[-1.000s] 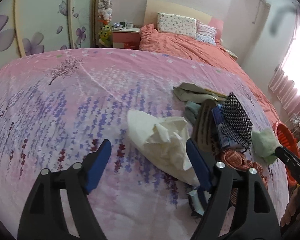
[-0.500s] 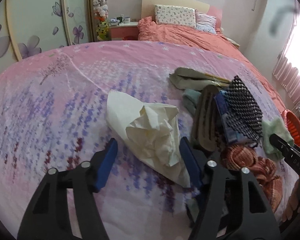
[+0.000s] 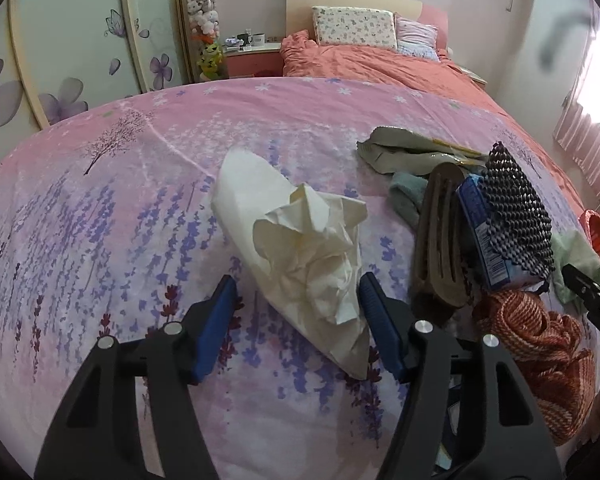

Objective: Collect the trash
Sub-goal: 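Grasp the white tissue with the left tool while the right tool grasps the mint-green towel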

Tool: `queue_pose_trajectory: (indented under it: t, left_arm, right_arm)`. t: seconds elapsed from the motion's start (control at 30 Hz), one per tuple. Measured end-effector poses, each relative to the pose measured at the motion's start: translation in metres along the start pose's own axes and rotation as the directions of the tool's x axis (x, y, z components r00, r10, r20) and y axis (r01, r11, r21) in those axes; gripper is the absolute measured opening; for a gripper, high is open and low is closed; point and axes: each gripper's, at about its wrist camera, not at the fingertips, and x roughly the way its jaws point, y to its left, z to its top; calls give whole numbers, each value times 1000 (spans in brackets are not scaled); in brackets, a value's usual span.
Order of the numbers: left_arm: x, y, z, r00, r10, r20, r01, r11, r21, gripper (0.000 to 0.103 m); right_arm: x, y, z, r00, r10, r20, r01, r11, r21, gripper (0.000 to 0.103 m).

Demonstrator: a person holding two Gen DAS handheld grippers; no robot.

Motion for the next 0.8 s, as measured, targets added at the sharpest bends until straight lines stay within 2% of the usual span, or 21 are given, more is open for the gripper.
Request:
queue_pose_trajectory:
  t: [0.47,0.8]
  left_arm:
    - [2,2,-1,1000,7,-2,-7,1000,-14,66]
    - [2,2,-1,1000,3,-1,-3,1000,-16,66]
  right_arm:
    - [0,0,-1,1000,15,1,-15,1000,12,34]
    - [1,-5,2,998,55,3,-55,998,23,40]
